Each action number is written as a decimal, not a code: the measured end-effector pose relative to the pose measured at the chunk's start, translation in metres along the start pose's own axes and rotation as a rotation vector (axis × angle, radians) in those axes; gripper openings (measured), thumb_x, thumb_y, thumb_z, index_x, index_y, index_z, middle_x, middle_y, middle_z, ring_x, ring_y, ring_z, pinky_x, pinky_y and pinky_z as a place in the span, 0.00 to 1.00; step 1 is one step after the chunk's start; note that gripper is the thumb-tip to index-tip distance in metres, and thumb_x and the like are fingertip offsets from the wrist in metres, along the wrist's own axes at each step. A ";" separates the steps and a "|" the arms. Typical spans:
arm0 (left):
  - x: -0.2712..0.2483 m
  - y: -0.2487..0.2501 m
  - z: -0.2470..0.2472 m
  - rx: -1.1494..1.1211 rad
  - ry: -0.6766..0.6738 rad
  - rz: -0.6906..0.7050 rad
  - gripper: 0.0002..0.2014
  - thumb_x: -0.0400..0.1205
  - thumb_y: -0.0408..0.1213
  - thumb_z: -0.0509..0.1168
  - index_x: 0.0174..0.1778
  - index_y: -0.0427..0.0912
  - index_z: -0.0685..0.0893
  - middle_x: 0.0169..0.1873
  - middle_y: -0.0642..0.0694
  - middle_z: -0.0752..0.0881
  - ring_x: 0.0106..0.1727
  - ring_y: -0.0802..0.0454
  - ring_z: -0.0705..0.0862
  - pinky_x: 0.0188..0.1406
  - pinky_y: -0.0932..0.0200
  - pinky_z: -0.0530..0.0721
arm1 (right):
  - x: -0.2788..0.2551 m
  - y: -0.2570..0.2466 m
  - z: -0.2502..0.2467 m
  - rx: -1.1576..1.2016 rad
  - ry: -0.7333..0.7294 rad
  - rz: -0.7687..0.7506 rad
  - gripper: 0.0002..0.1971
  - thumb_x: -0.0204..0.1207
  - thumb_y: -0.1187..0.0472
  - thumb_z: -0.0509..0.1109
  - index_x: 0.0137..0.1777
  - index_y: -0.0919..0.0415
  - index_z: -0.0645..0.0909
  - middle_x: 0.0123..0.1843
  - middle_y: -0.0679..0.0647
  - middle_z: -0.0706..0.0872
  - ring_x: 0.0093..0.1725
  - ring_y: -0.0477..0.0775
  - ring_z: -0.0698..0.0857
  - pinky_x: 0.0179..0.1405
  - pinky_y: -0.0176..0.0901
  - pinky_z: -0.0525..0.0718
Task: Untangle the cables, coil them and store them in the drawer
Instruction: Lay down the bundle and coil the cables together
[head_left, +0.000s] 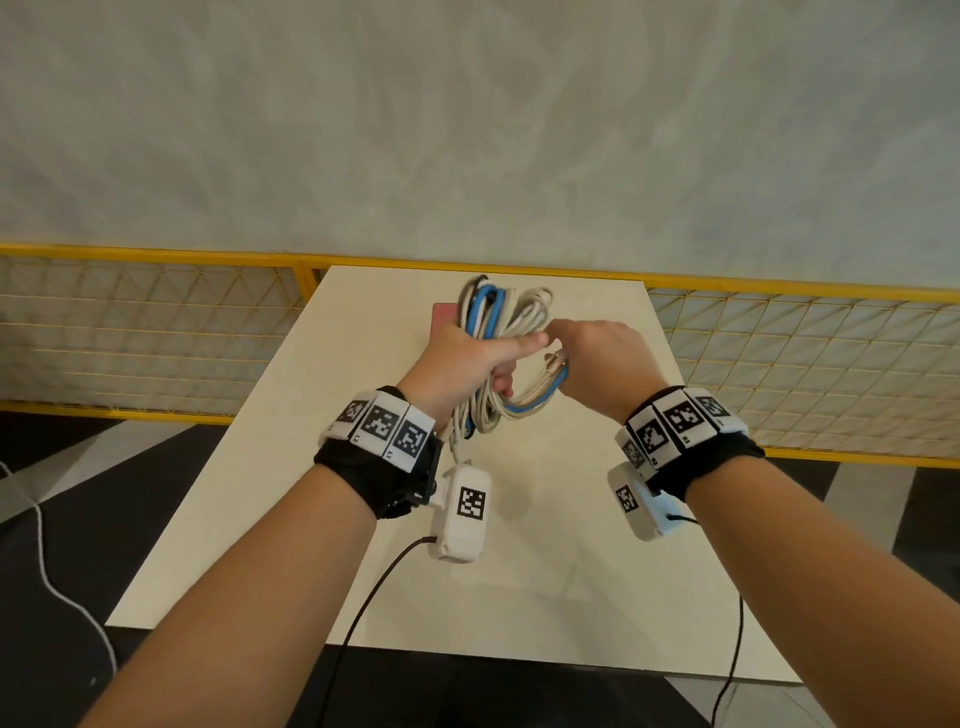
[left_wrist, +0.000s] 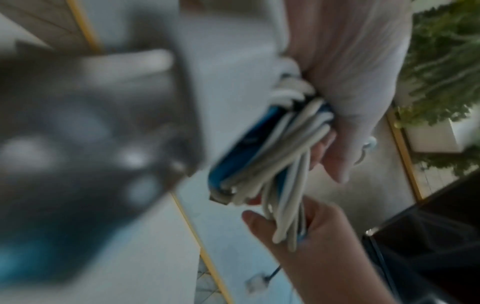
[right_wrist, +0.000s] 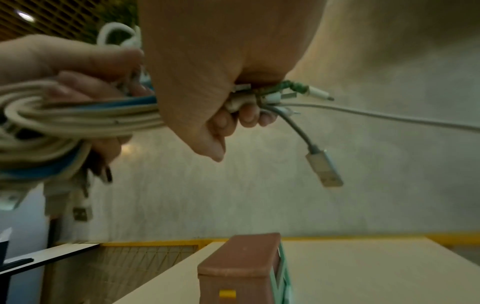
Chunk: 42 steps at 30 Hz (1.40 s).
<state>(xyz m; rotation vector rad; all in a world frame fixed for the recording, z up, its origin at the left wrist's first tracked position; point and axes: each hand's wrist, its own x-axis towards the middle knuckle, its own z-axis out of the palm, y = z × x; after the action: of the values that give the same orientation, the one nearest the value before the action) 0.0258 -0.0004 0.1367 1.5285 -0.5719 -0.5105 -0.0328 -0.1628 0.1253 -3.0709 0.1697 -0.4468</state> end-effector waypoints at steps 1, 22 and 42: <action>-0.001 -0.001 0.003 0.050 0.000 -0.012 0.10 0.79 0.36 0.73 0.46 0.31 0.87 0.22 0.45 0.73 0.22 0.52 0.72 0.28 0.60 0.80 | 0.003 -0.002 -0.003 -0.043 0.018 -0.030 0.11 0.73 0.66 0.64 0.53 0.62 0.81 0.43 0.59 0.88 0.45 0.65 0.85 0.42 0.44 0.68; 0.007 -0.017 -0.017 0.244 0.060 -0.064 0.17 0.70 0.33 0.78 0.54 0.34 0.87 0.42 0.44 0.89 0.40 0.56 0.87 0.44 0.59 0.86 | 0.009 0.010 -0.010 0.660 -0.027 0.179 0.25 0.79 0.63 0.66 0.76 0.56 0.68 0.38 0.46 0.82 0.28 0.38 0.82 0.25 0.22 0.74; 0.006 -0.008 0.021 0.053 0.208 0.066 0.13 0.71 0.33 0.80 0.49 0.45 0.88 0.40 0.52 0.91 0.44 0.61 0.90 0.49 0.63 0.89 | 0.004 -0.044 -0.012 1.820 -0.145 0.493 0.22 0.85 0.59 0.44 0.56 0.66 0.81 0.46 0.59 0.86 0.42 0.50 0.86 0.39 0.40 0.85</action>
<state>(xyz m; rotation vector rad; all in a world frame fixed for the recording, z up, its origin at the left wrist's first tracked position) 0.0171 -0.0200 0.1279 1.5853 -0.4757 -0.2831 -0.0279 -0.1199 0.1401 -1.1999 0.2717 -0.1313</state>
